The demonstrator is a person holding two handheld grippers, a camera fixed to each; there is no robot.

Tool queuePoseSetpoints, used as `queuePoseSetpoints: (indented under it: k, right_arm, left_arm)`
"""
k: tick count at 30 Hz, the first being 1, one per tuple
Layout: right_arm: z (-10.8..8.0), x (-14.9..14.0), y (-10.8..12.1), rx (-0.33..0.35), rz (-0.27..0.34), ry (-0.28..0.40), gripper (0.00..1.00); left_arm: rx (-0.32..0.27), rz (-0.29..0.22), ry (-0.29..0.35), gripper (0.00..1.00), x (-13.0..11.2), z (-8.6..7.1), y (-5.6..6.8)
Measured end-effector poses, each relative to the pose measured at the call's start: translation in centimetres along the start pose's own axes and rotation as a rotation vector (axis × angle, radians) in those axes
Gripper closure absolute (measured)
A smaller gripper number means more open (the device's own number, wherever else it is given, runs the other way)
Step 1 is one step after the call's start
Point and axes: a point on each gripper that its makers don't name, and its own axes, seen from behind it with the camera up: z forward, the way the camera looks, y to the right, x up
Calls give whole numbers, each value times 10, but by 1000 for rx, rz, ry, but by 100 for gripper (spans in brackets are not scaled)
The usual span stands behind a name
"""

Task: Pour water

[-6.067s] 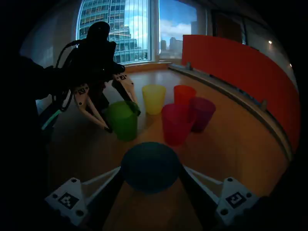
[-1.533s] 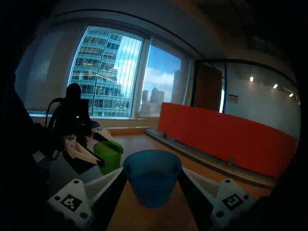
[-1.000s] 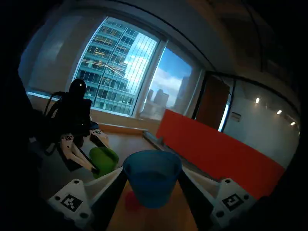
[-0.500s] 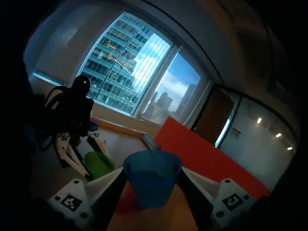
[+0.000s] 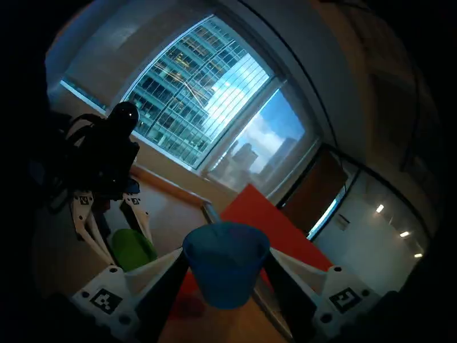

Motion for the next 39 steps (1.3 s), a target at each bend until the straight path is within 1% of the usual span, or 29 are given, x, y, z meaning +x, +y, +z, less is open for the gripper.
queuePoseSetpoints:
  k: [15, 27, 39]
  right_arm:
    - [21, 7, 5, -3, -163, -15, 10]
    - [33, 9, 8, -15, -268, -26, 11]
    - [38, 7, 16, -31, -344, -35, 11]
  left_arm:
    - [-11, -3, 5, 12, 1, 0, 6]
    - [-14, -2, 8, 12, 3, -1, 7]
    - [-23, 1, 4, 12, 2, 1, 10]
